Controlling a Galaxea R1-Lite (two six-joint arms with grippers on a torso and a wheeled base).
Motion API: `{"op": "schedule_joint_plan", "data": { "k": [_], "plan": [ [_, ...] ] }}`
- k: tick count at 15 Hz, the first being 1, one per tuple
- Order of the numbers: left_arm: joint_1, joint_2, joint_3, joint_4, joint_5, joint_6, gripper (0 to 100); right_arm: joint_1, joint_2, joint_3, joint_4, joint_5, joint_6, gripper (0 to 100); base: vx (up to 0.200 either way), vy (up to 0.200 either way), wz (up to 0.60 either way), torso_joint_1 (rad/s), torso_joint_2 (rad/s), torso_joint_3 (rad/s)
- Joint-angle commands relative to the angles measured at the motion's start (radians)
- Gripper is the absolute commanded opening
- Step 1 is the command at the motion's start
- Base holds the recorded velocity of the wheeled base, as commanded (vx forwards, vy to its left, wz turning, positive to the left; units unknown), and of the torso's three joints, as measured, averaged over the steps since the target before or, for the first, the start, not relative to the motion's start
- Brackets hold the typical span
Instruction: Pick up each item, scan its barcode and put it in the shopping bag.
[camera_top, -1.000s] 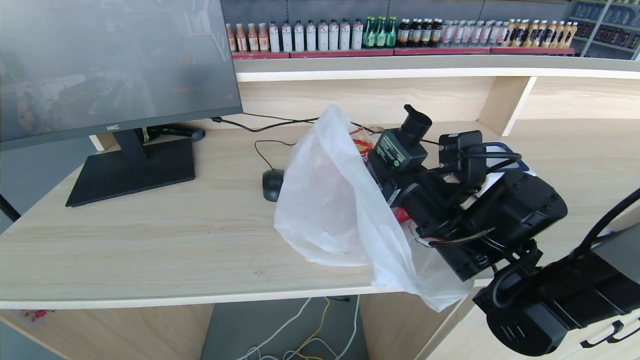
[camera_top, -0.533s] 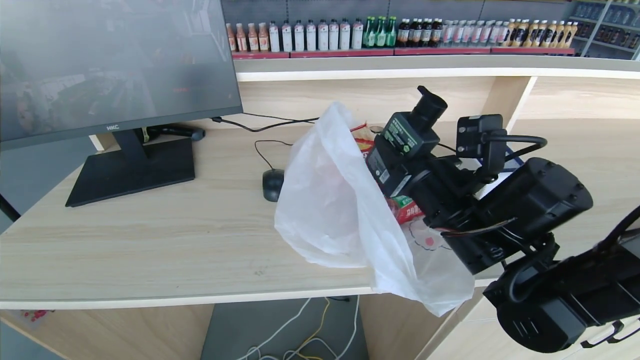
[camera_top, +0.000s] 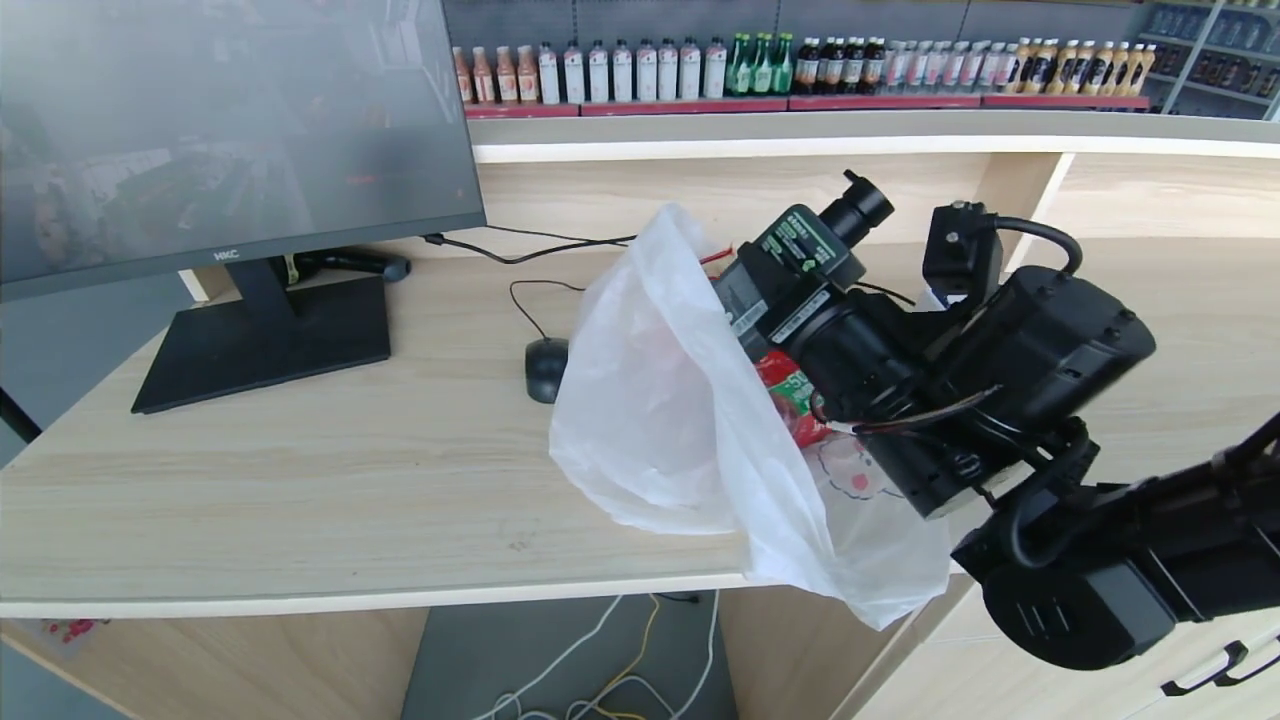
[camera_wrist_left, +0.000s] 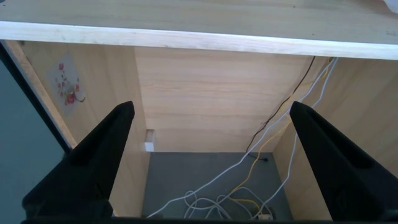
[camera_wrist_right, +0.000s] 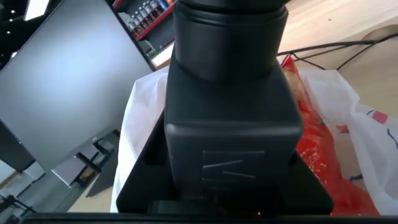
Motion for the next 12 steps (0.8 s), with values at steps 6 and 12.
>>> {"op": "schedule_joint_plan", "data": {
  "k": [6, 12],
  "plan": [
    [0.001, 0.000, 0.000, 0.000, 0.000, 0.000, 100, 0.035, 0.042, -0.195, 0.248, 0.003, 0.173, 0, 0.000, 0.000, 0.00, 0.000, 0.00, 0.000],
    [0.001, 0.000, 0.000, 0.000, 0.000, 0.000, 100, 0.064, 0.036, -0.168, 0.249, 0.006, 0.236, 0, 0.000, 0.000, 0.00, 0.000, 0.00, 0.000]
  ]
}}
